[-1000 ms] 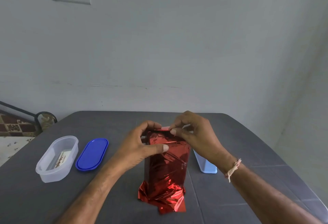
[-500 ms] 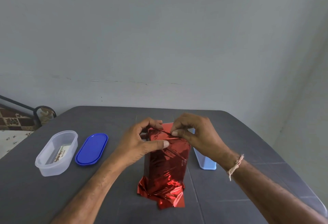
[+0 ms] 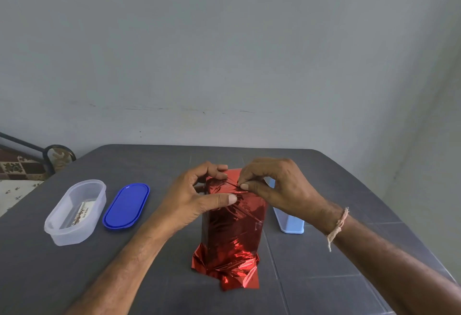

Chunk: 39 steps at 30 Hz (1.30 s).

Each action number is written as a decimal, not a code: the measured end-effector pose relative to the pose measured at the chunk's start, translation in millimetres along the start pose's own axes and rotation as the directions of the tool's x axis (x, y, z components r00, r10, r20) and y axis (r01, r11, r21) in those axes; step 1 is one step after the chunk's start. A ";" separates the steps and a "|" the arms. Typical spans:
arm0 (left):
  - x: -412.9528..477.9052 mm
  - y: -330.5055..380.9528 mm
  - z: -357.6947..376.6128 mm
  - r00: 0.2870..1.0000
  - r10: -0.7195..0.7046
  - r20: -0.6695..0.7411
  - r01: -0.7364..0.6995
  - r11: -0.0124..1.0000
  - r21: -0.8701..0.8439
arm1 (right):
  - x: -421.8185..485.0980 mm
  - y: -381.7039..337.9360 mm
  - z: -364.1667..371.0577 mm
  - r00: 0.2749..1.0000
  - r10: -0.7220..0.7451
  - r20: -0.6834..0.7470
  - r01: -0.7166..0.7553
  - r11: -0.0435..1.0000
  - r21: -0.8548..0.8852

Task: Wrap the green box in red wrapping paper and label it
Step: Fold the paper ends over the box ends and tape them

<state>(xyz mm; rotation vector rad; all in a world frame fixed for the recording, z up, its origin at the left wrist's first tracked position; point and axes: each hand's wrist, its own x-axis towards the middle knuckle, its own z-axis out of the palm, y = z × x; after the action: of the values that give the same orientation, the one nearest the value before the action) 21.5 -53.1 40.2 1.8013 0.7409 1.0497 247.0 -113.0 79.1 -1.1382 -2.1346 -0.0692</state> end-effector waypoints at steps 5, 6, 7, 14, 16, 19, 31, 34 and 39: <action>-0.5 0.7 -0.1 1.000 0.012 -0.004 -0.012 1.000 0.009 | -1.7 -0.9 0.9 1.000 0.000 -0.005 0.000 0.999 -0.041; -0.4 0.9 0.2 1.000 0.012 -0.006 -0.012 1.000 0.013 | -2.3 -1.3 1.1 1.000 0.002 -0.008 -0.002 0.999 -0.048; -0.5 1.0 0.4 1.000 0.010 -0.011 -0.010 1.000 0.012 | -2.6 -1.8 1.4 1.000 0.001 -0.011 -0.002 0.998 -0.058; -2.7 -0.2 1.1 1.000 0.009 -0.024 -0.009 1.000 0.017 | -3.6 -9.0 1.9 1.000 0.001 -0.015 -0.004 0.988 -0.152; -3.3 0.0 1.5 1.000 0.010 -0.028 -0.009 1.000 0.024 | -5.8 -11.2 3.0 0.999 0.009 -0.030 -0.014 0.985 -0.171; -3.8 0.7 1.4 1.000 0.008 -0.028 -0.007 1.000 0.029 | -8.9 -12.2 5.5 0.998 0.011 -0.057 -0.021 0.984 -0.178; -11.8 -2.6 2.0 0.993 0.069 -0.095 -0.062 0.995 0.078 | -24.6 -10.2 25.0 0.976 -0.001 -0.219 -0.021 0.995 -0.098; -7.7 2.9 -6.0 0.997 0.056 -0.061 -0.050 0.995 0.090 | -24.6 -8.6 27.6 0.971 -0.020 -0.238 0.000 0.996 -0.084; 30.1 17.1 -13.1 0.998 -0.013 0.056 0.006 0.991 0.135 | -21.3 -2.3 26.3 0.966 -0.062 -0.252 0.036 0.993 -0.110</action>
<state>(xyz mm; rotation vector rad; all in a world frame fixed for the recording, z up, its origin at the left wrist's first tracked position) 24.7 -30.5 69.3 1.9318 0.8014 0.9581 238.3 -120.1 47.1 -1.0723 -1.9472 -0.3362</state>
